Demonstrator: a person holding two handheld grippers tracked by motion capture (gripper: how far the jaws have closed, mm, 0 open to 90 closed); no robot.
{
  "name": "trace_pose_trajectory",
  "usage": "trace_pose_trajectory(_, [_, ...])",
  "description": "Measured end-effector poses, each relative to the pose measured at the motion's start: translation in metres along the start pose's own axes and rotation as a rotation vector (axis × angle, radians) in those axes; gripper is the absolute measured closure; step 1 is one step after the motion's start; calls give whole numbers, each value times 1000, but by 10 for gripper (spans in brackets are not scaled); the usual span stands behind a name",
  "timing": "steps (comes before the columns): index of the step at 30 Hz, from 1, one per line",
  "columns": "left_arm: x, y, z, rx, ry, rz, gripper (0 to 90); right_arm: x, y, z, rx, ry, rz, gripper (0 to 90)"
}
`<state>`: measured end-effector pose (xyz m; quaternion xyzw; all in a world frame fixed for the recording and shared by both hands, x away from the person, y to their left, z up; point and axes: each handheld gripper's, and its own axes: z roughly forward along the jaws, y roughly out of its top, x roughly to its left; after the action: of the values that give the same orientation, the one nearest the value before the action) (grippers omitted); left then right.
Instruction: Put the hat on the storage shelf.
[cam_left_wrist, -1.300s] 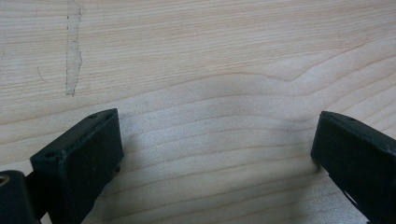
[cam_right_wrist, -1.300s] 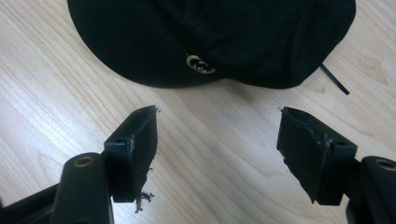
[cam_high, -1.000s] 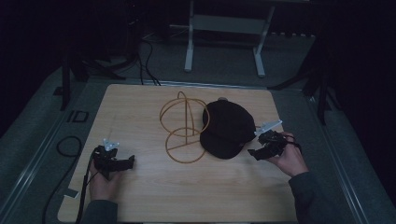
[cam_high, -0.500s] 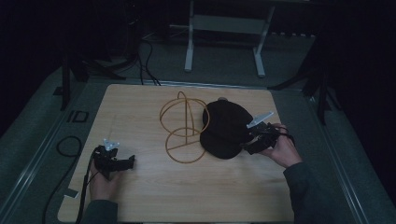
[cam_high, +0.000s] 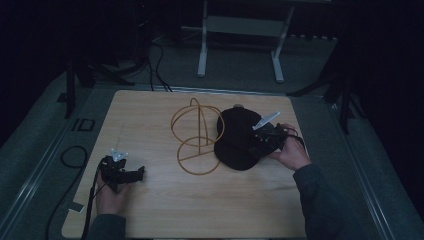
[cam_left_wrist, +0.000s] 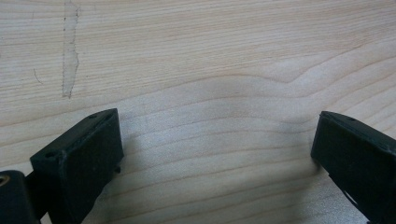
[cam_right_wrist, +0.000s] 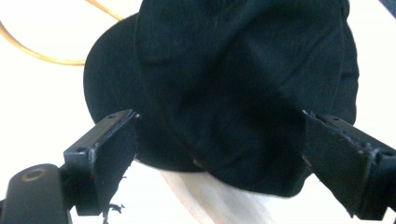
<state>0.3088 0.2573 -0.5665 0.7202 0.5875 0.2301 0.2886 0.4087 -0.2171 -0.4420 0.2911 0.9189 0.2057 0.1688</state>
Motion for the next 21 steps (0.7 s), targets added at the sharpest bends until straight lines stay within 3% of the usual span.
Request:
trace_pose_trajectory(12, [0, 0, 0, 0, -1, 1, 19, -7, 36, 12, 5, -15, -12, 100])
trace_pose_trajectory(21, [-1, 1, 0, 1, -2, 3, 19, -13, 58, 18, -1, -17, 11, 100])
